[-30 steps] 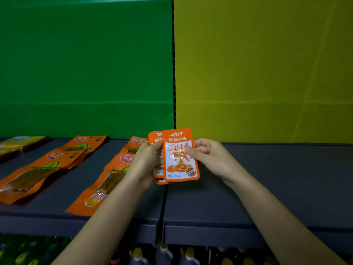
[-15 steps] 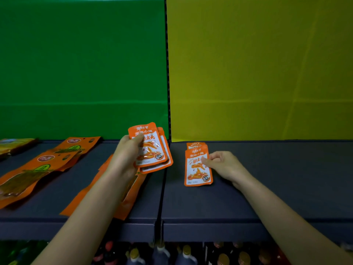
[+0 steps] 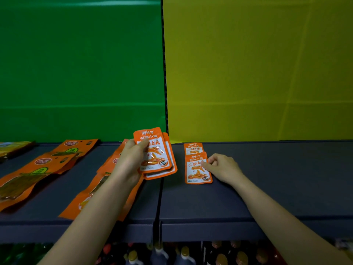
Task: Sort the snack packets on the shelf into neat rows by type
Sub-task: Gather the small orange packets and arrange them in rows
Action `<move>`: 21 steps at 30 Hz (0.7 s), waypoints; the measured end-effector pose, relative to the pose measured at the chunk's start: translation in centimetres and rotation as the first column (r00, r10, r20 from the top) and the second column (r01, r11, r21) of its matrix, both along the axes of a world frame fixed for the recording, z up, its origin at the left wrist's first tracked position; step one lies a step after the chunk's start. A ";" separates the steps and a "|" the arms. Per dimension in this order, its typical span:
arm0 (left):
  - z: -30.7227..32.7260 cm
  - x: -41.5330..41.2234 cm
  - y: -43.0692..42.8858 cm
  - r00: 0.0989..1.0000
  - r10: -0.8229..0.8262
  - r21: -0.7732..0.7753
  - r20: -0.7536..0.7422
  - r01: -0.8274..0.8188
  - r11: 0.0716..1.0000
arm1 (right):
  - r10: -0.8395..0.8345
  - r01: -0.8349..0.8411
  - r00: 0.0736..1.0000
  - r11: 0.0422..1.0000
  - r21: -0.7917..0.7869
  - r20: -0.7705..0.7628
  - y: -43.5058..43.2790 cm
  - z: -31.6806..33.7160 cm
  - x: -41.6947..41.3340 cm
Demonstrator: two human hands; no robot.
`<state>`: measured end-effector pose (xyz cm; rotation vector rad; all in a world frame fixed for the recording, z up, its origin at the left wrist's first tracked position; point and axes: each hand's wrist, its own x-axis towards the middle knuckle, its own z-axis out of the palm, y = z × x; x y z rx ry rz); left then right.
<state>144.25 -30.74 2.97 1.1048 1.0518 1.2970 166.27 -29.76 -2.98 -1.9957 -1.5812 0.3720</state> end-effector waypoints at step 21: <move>-2.0 2.6 -3.4 0.989 -0.146 -0.132 -0.026 0.142 0.981 | 0.335 -0.301 0.893 0.941 0.155 -0.300 -5.3 2.3 -4.9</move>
